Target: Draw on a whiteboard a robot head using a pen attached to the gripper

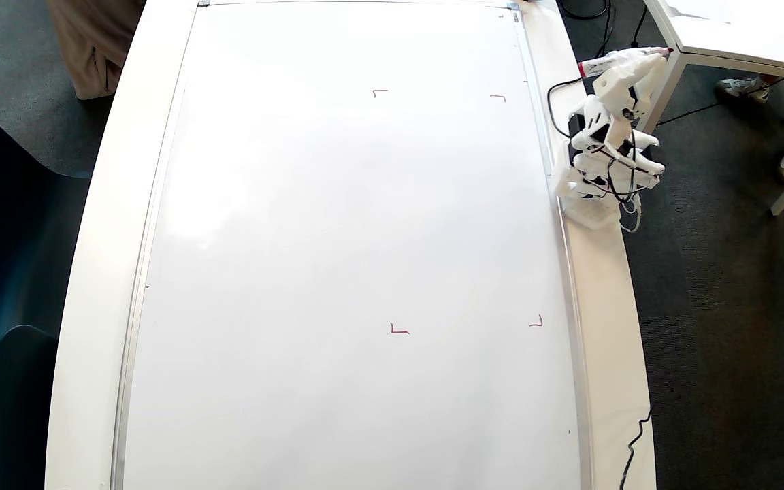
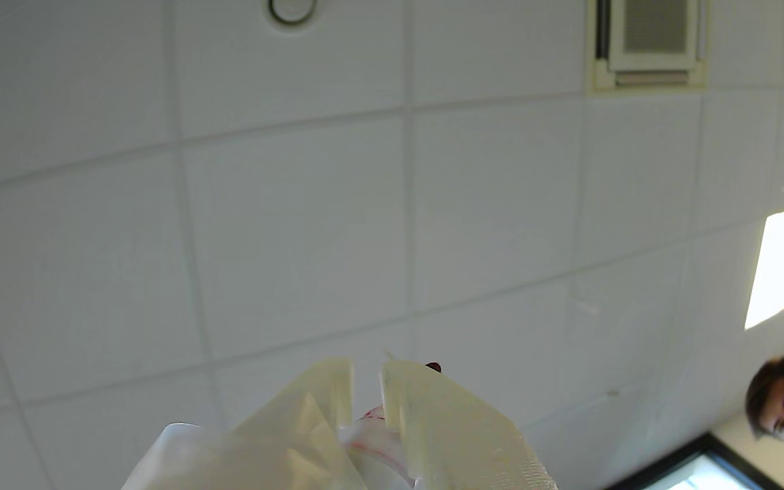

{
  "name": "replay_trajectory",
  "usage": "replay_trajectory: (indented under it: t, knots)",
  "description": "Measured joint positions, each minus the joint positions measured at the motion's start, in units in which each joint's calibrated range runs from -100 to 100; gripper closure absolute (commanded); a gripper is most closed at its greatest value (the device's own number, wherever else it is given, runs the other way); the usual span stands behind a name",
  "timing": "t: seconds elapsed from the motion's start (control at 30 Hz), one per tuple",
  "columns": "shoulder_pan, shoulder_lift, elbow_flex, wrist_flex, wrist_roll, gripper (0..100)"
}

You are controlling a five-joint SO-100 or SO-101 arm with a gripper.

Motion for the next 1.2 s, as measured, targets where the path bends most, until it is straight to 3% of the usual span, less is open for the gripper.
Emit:
replay_trajectory:
  t: [0.2,0.43,0.6,0.63,0.77,0.8,1.2]
  knots:
    - [0.0,0.7,-2.1,0.2,0.0,99]
    - [0.0,11.2,-18.2,14.2,0.0,99]
    - [0.0,24.0,-37.5,37.2,-0.2,99]
    - [0.0,28.2,-44.8,46.8,-0.1,99]
    - [-0.5,36.4,-58.4,65.5,-0.1,99]
    - [-2.4,40.4,-64.6,74.7,0.0,99]
    - [-9.1,65.7,-92.9,131.9,0.1,99]
